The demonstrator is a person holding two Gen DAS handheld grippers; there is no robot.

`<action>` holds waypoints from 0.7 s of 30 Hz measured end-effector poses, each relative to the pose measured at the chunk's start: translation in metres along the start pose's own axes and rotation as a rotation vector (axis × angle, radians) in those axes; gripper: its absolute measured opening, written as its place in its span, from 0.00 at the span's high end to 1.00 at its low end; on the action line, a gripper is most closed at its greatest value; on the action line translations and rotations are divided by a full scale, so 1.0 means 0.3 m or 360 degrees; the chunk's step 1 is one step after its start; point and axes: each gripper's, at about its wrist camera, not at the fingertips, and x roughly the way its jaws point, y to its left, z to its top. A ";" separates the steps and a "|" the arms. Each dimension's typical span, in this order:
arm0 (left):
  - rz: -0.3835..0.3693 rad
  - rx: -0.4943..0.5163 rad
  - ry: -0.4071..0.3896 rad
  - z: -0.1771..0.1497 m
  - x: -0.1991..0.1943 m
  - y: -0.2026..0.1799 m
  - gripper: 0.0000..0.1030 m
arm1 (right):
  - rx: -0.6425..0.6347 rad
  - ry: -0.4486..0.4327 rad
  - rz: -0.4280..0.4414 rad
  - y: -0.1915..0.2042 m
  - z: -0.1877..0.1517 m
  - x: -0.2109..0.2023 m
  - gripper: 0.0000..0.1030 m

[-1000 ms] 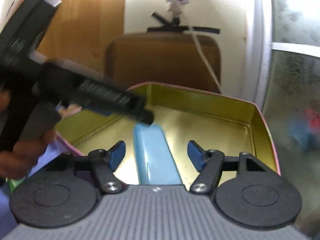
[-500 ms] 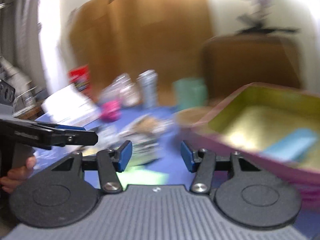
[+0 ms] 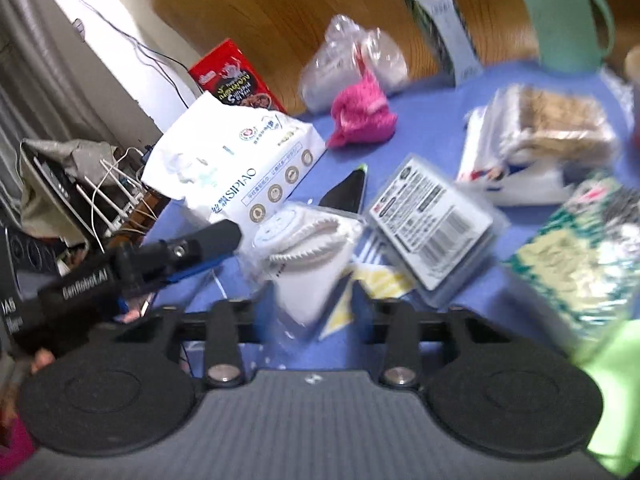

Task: Organize soft objects
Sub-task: 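Grasp the smiley-face keychain bag with the left tool and drop it into the tin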

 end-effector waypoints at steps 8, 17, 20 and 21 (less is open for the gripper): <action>-0.0137 -0.0045 0.0111 -0.098 -0.002 -0.096 0.19 | 0.0026 -0.0008 0.0010 -0.055 -0.055 -0.112 0.82; -0.0310 0.0255 0.0243 -0.203 0.003 -0.409 0.18 | -0.0082 -0.0157 -0.0191 -0.065 -0.234 -0.365 0.82; -0.0392 0.0342 0.0299 -0.252 0.005 -0.502 0.18 | -0.0136 -0.0217 -0.0280 -0.074 -0.297 -0.463 0.82; -0.0418 0.0372 0.0317 -0.267 0.007 -0.539 0.18 | -0.0141 -0.0235 -0.0309 -0.083 -0.320 -0.495 0.82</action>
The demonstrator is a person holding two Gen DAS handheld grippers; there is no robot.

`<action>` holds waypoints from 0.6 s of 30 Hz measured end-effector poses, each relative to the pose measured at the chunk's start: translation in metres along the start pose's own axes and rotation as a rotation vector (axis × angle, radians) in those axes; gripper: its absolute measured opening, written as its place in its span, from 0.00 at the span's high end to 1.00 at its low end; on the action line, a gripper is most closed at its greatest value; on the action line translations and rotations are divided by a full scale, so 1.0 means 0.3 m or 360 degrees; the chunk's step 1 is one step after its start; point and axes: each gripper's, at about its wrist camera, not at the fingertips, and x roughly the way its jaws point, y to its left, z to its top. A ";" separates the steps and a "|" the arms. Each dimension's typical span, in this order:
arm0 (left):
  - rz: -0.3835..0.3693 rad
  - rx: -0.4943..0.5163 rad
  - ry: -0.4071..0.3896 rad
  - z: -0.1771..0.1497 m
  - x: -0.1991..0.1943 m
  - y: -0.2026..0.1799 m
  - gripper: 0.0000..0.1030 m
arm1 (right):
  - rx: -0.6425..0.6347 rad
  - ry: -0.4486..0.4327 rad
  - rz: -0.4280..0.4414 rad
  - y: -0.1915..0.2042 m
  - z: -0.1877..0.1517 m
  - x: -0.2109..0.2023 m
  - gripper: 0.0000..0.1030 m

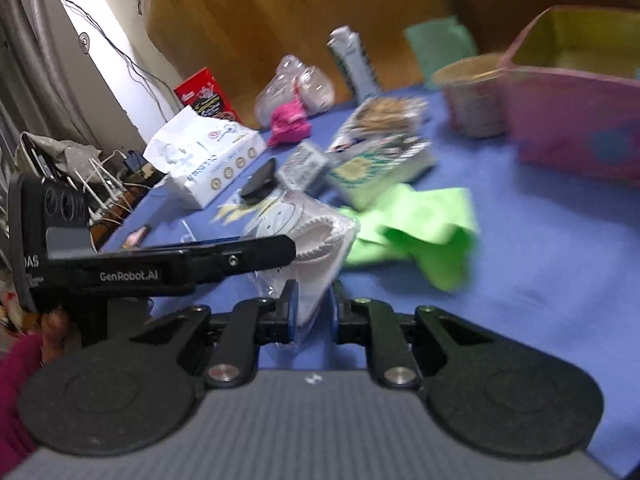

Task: Organize soft objects
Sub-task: 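Grasp the smiley-face keychain bag with the left tool and drop it into the tin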

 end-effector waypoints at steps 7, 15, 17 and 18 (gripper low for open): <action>-0.0082 0.0214 0.0071 -0.014 0.072 -0.226 0.18 | 0.0043 -0.0166 -0.0111 -0.093 -0.117 -0.189 0.82; -0.0162 0.0471 -0.0120 0.232 0.175 -0.456 0.18 | -0.0005 -0.0531 -0.0279 -0.186 0.006 -0.341 0.82; -0.0165 0.0517 -0.0152 0.289 0.236 -0.498 0.18 | -0.0001 -0.0588 -0.0349 -0.228 0.059 -0.343 0.82; -0.0155 0.0523 -0.0161 0.308 0.270 -0.523 0.18 | 0.0014 -0.0607 -0.0369 -0.262 0.088 -0.341 0.82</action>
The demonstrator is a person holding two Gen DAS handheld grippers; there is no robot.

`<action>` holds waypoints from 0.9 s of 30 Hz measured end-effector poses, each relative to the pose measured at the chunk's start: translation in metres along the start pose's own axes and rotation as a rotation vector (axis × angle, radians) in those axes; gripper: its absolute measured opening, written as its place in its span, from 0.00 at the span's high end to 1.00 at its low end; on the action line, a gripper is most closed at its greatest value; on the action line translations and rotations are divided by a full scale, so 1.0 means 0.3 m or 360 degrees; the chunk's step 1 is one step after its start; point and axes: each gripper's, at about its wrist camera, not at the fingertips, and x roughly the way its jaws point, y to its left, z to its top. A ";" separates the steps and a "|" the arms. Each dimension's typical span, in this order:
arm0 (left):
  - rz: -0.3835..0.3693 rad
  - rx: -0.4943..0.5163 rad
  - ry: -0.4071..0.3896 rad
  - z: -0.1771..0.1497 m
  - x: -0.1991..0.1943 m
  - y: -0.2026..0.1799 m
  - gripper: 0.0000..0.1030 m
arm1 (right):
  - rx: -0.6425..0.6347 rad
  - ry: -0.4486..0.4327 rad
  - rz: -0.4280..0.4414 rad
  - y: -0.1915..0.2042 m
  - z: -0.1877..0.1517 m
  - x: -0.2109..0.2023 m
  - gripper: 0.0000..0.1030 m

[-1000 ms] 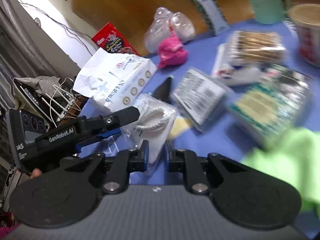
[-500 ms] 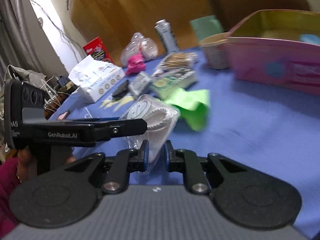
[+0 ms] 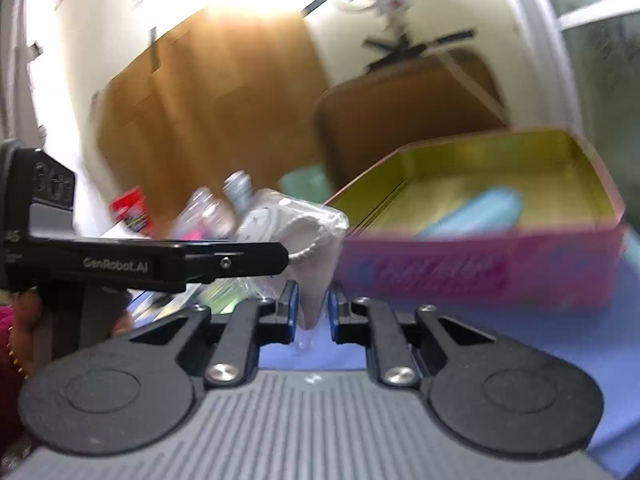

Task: Organize soft objects
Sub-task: 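Grasp the smiley-face keychain bag with the left tool and drop it into the tin, then grasp the pink knitted toy with the right tool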

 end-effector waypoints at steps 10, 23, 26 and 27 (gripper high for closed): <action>0.0115 -0.0234 0.0066 0.085 0.256 0.109 0.17 | 0.0088 0.0030 -0.0097 -0.179 0.117 0.252 0.78; 0.0096 -0.0143 -0.0079 -0.082 -0.082 0.176 0.14 | 0.0128 -0.0218 -0.0315 -0.155 0.081 0.185 0.69; 0.0260 -0.0149 -0.0092 -0.200 -0.231 0.275 0.11 | 0.0034 -0.0164 -0.0176 -0.043 0.069 0.223 0.69; 0.0338 -0.0166 -0.0078 -0.232 -0.266 0.316 0.11 | -0.0015 -0.0116 -0.0114 0.004 0.060 0.247 0.69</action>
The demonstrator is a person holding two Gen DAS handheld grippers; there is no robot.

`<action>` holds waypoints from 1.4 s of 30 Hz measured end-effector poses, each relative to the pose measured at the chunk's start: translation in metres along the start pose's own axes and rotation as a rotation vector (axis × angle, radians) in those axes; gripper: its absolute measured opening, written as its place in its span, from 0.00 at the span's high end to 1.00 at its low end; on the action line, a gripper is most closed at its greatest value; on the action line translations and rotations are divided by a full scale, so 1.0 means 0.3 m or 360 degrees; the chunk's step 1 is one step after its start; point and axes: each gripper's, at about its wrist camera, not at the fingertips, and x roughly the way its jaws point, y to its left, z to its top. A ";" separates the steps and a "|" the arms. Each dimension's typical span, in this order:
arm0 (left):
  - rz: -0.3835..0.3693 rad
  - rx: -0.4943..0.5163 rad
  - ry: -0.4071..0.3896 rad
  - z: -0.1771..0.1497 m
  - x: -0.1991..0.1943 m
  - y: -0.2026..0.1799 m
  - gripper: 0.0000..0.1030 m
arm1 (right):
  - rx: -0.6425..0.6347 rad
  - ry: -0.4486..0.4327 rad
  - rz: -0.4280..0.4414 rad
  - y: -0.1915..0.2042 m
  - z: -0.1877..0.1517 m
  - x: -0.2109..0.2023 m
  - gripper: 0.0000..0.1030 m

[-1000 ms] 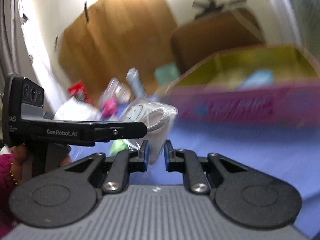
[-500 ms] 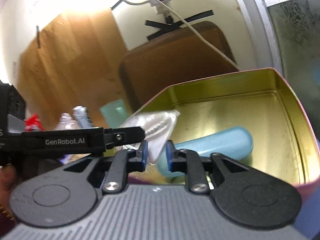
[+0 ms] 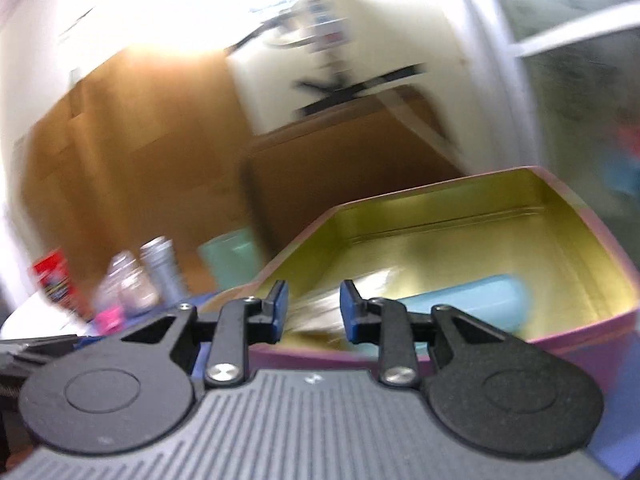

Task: Organize soft objects
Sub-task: 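Grasp the pink knitted toy with the right tool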

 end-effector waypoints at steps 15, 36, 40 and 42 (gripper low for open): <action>0.0736 -0.0453 -0.0021 -0.129 -0.203 0.563 0.13 | -0.0415 0.0572 0.0498 0.729 -0.028 0.585 0.55; 0.0352 -0.0719 -0.0186 -0.198 -0.310 0.594 0.10 | -0.0527 0.0721 0.0614 0.744 -0.104 0.335 0.56; 0.0089 -0.0622 -0.0064 -0.208 -0.299 0.449 0.15 | -0.0529 0.0702 0.0607 0.652 -0.202 0.114 0.55; -0.0038 -0.0588 0.0007 -0.219 -0.294 0.379 0.17 | -0.0479 0.0663 0.0560 0.614 -0.242 0.058 0.55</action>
